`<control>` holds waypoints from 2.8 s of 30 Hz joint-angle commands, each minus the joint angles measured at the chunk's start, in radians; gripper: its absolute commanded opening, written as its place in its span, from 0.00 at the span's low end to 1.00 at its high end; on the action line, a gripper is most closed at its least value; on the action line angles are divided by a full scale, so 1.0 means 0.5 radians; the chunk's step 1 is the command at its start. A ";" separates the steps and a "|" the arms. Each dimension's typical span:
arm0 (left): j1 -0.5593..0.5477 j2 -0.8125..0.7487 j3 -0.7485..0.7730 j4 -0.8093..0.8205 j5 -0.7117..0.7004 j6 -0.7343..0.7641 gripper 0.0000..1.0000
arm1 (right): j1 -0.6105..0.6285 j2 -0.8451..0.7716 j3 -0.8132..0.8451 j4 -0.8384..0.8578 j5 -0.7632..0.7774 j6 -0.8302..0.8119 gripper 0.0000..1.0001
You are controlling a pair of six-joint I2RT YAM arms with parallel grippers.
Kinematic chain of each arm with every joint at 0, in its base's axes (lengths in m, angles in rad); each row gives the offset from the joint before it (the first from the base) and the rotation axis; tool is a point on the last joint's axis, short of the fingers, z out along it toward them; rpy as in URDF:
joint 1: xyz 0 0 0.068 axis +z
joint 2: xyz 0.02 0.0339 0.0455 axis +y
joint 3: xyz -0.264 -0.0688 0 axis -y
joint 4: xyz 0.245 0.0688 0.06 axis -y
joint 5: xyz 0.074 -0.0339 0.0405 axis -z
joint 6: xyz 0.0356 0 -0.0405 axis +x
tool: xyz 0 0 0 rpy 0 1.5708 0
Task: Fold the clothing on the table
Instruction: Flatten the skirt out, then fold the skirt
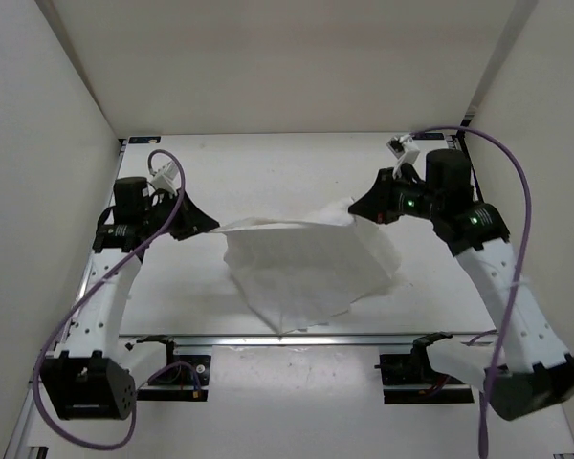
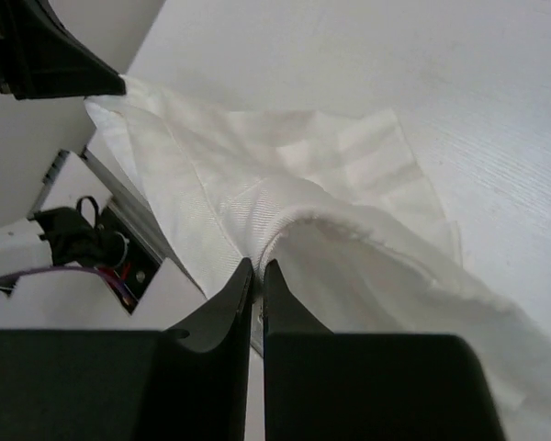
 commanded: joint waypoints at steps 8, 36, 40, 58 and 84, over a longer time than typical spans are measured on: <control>-0.139 1.349 1.246 0.226 -0.179 -0.180 0.00 | -0.631 1.508 0.917 0.579 -0.395 0.218 0.00; -0.201 -0.159 -0.955 0.481 -0.090 -0.662 0.00 | -0.724 0.065 -1.007 -0.294 -0.350 0.151 0.00; -0.222 -0.153 -0.856 0.428 -0.099 -0.641 0.00 | -0.610 0.064 -0.955 -0.448 -0.393 0.151 0.01; -0.069 -0.021 -0.546 0.174 -0.433 -0.576 0.00 | -0.591 0.481 -0.501 -0.256 -0.537 0.200 0.00; -0.059 1.098 -0.028 0.812 -0.847 -0.815 0.01 | -0.539 2.089 0.864 -0.274 -0.347 0.236 0.00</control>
